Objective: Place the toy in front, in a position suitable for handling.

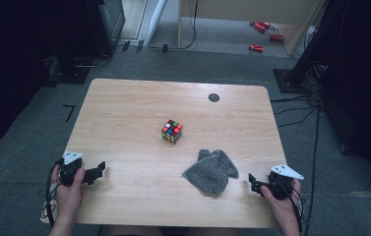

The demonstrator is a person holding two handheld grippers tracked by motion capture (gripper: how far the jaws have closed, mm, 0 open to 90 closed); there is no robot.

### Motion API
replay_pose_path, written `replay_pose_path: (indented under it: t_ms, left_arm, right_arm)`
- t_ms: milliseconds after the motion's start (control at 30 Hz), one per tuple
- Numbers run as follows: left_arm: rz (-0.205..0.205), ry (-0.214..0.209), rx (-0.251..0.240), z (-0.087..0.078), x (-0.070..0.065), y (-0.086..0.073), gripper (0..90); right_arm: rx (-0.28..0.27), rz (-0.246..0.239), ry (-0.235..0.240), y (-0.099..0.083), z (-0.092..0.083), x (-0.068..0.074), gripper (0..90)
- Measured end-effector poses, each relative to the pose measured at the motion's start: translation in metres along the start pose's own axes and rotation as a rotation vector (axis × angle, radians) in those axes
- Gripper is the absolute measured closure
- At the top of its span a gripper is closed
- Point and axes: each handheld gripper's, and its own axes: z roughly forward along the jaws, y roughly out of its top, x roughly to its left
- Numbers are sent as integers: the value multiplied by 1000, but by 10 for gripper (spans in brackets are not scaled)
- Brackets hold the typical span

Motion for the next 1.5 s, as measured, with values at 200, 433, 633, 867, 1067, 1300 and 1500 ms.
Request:
replay_pose_path:
  t_ms: [200,433,633,867,1067,1300,1500]
  left_arm:
    - [25,4,12,1,-3,0,72]
    - [37,-3,14,1,-4,-1,73]
    - [44,-8,16,1,-5,-1,73]
    - [63,9,24,2,-7,-1,73]
    - [70,13,28,2,-8,-1,73]
    - [92,37,36,3,-12,-1,73]
    - [102,46,41,3,-13,-1,73]
  right_arm:
    - [-34,-18,50,10,-9,19,74]
    - [-86,-8,118,22,-13,38,77]
    - [-111,-12,168,31,-14,56,79]
    - [-118,-33,207,35,-9,77,153]
    - [-113,-51,249,35,-5,92,328]
    - [-102,-69,292,32,0,106,510]
    - [-85,-126,279,30,3,113,747]
